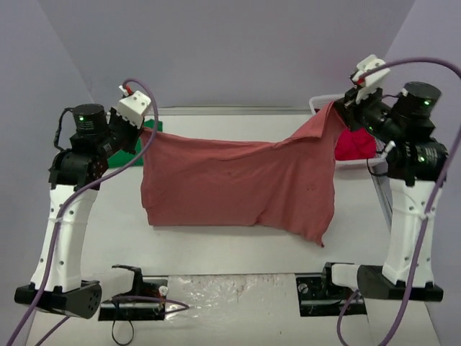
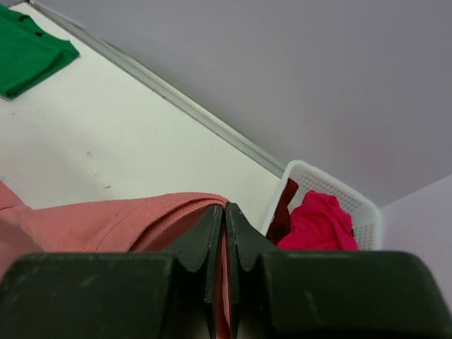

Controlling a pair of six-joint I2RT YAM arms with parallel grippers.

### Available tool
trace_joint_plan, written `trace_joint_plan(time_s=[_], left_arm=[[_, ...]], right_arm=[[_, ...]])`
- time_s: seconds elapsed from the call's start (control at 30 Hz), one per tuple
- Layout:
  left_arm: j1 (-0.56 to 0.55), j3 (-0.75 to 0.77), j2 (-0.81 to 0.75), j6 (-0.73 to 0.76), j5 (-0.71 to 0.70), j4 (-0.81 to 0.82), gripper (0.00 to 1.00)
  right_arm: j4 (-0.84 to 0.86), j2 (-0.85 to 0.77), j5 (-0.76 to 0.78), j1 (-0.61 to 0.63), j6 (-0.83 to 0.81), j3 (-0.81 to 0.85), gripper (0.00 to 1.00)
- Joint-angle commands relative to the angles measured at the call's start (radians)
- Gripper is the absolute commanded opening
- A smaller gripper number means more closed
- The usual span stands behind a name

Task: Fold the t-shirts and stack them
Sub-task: Flatten out the tshirt

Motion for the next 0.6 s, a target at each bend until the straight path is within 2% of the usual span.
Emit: trace_joint_plan(time_s=[0.0, 0.17, 0.3, 0.4, 0.57], left_arm=[[0.008, 0.021, 0.186, -0.020, -0.021, 0.107, 0.02], [0.010, 0.111, 0.403, -0.017, -0.027, 0.141, 0.02], [0.011, 0.297, 0.609, -0.037, -0.070, 0.124, 0.02], [0.005, 0.470, 0.665, -0.040, -0.125, 0.112, 0.02], [-0.004, 0.774, 0.661, -0.057, -0.130, -0.009, 0.02]], right_arm=[[0.102, 0.218, 0.016, -0.005, 0.000, -0.017, 0.00], [0.163, 0.424, 0.031, 0.009, 0.002, 0.032, 0.00], [0.157, 0.612, 0.057, 0.018, 0.026, 0.227, 0.00], [0.125, 0.674, 0.079, 0.026, 0.037, 0.475, 0.00], [0.108, 0.634, 0.089, 0.026, 0.056, 0.647, 0.00]])
